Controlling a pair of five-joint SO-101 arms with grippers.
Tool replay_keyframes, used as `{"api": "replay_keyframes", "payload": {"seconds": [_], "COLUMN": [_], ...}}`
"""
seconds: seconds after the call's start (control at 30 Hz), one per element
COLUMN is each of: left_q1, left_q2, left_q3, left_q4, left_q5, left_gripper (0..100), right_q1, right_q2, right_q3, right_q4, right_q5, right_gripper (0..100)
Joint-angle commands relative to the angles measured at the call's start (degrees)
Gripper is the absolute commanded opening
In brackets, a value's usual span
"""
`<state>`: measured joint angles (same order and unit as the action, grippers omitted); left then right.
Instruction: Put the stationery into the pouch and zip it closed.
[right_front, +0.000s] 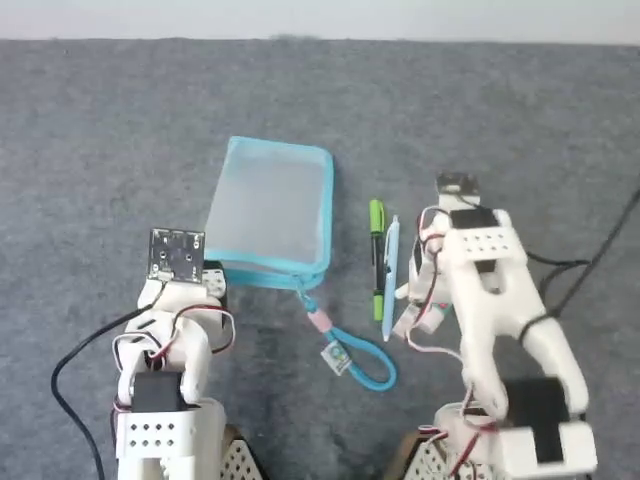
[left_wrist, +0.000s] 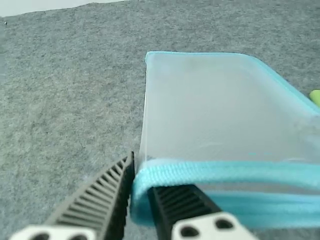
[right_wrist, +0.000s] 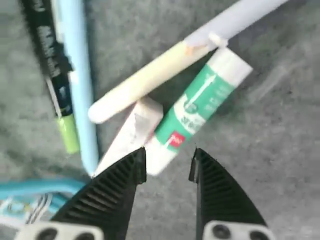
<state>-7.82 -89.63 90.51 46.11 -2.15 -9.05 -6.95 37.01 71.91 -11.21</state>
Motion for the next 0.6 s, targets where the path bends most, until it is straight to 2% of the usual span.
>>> {"api": "replay_keyframes", "payload": {"seconds": [0.0,0.17,0.27,0.43,0.57], "left_q1": [-0.4,-0.4,-0.4,-0.4,-0.4], "left_q2": [-0.7,-0.7,-0.7,-0.7,-0.7], "left_q3": [0.0,0.1,0.1,0.1,0.1], "left_q4": [-1.8,-1.8,-1.8,-1.8,-1.8], "left_q5": [-1.1,-1.1,-1.1,-1.1,-1.1], "left_gripper": [1,1,1,1,1], "right_q1": [0.4,1.8,5.0,10.9,15.3], "right_q2": [4.2,8.6,9.2,9.1,9.2], "right_q3": [-0.4,-0.5,-0.4,-0.4,-1.3], "right_q4": [-3.6,-3.9,-3.8,-4.3,-5.1], "right_q5": [-3.6,-4.0,-3.3,4.9,11.0], "right_gripper": [15.2,15.1,14.5,6.0,4.0]}}
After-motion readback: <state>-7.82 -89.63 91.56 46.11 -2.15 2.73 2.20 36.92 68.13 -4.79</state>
